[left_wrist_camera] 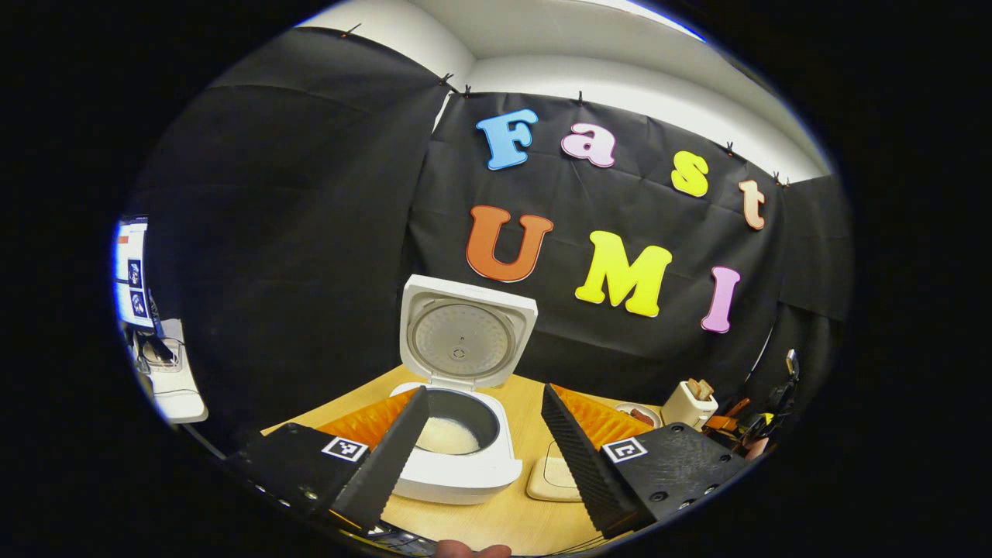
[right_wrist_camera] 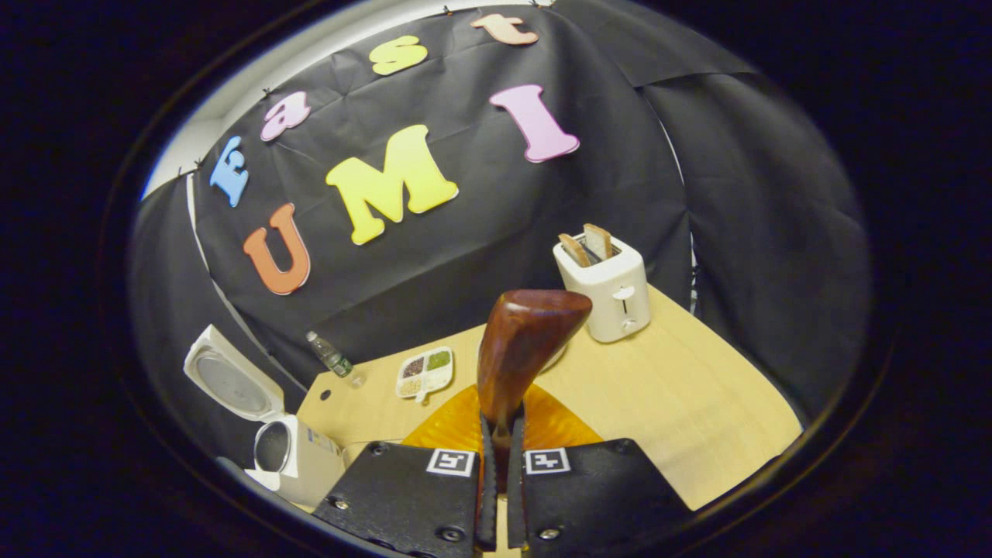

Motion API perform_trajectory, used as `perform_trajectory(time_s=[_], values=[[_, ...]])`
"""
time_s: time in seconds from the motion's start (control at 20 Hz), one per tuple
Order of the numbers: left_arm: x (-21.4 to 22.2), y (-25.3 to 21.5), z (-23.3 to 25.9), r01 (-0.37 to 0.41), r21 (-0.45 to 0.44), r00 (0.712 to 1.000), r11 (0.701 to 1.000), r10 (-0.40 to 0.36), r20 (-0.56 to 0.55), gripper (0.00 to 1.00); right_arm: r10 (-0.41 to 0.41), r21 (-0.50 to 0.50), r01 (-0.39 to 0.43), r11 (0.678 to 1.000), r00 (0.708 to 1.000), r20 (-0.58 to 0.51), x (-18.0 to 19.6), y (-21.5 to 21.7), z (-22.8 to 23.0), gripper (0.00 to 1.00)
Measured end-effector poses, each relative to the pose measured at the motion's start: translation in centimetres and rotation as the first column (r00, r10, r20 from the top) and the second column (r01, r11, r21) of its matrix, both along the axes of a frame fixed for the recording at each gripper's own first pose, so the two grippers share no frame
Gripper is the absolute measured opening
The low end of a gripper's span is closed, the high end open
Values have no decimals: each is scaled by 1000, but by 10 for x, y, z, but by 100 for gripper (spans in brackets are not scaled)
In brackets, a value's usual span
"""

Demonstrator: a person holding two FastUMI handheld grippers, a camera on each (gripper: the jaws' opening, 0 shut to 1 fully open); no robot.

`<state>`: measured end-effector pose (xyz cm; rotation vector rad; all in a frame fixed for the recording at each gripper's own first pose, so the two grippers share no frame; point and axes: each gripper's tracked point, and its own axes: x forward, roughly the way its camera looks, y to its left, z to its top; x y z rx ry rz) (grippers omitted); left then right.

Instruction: Close the left gripper, press the button to open the rice cooker; take a wooden spoon from the chopstick holder with the right hand, scoop a spoonful of rice and pour it into the rice cooker, then put the wooden spoon back into the chopstick holder.

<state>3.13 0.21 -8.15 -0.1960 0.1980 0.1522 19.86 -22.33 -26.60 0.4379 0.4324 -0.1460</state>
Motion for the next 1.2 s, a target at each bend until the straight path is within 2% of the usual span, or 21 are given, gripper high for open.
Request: perform_trajectory(time_s=[0.2, 0.4, 0.55, 0.65, 0.85, 0.95, 1.05, 1.1, 1.2], values=[[2, -5, -2, 1, 29, 1000, 1000, 0, -26, 94, 14, 9, -14, 1000, 999, -40, 8, 0, -40, 11], [2, -9, 1, -10, 38, 999, 999, 11, -43, 94, 23, -53, -25, 998, 999, -41, 12, 2, -70, 12], [5, -9, 9, -19, 42, 999, 999, 20, -32, 94, 26, -57, -29, 998, 998, -52, 16, 12, -92, 13], [9, -9, 13, -25, 38, 999, 999, 26, -29, 94, 19, -85, -23, 996, 999, -49, 20, 13, -101, 14], [14, -4, 26, -30, 68, 1000, 997, 31, -1, 94, 52, -50, -55, 997, 997, -50, 17, 31, -104, 21], [19, -3, 29, -35, 65, 999, 997, 35, 11, 94, 55, -79, -56, 995, 998, -16, 17, 28, -89, 28], [22, 0, 32, -39, 71, 999, 997, 38, 19, 94, 53, -113, -53, 992, 999, -5, 12, 26, -78, 65], [24, 0, 34, -39, 71, 999, 997, 38, 27, 94, 55, -127, -54, 990, 999, -1, 8, 23, -73, 80], [33, 2, 41, -43, 67, 998, 997, 40, 46, 94, 36, -160, -33, 987, 999, 19, 0, 10, -56, 90]])
